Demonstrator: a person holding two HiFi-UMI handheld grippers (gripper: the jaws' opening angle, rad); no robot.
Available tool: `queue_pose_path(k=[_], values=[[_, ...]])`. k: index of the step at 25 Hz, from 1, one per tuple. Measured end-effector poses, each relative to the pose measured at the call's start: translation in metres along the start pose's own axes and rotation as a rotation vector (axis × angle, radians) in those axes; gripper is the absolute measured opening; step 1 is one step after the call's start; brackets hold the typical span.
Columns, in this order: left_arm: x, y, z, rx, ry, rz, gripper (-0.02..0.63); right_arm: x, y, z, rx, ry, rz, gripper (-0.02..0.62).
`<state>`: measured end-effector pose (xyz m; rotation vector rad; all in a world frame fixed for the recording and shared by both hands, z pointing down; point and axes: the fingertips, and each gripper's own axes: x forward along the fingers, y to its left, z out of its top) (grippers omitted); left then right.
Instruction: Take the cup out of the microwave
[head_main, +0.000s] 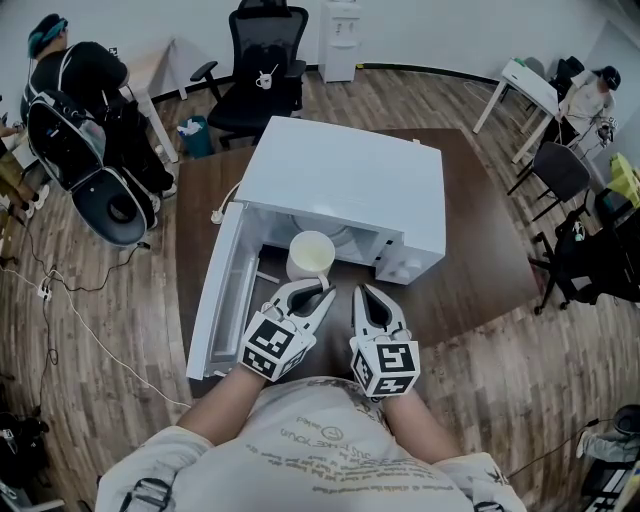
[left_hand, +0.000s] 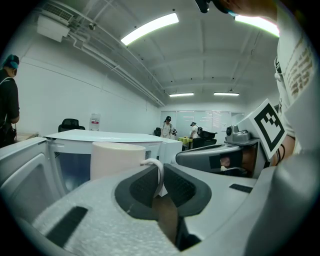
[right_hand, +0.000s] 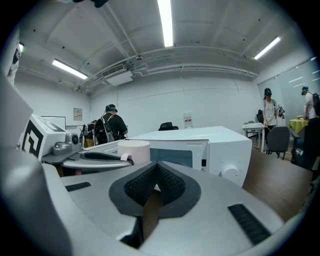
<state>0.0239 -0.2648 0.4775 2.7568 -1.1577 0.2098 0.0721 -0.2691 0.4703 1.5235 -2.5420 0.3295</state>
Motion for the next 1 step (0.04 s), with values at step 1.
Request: queue_pose_path(k=[1], values=[[-0.0001, -0.0001, 0.0002, 0.001, 0.0, 0.0, 0.044, -0.0004, 0.0003, 0.0003, 0.0, -0.001, 0.001, 0.014]])
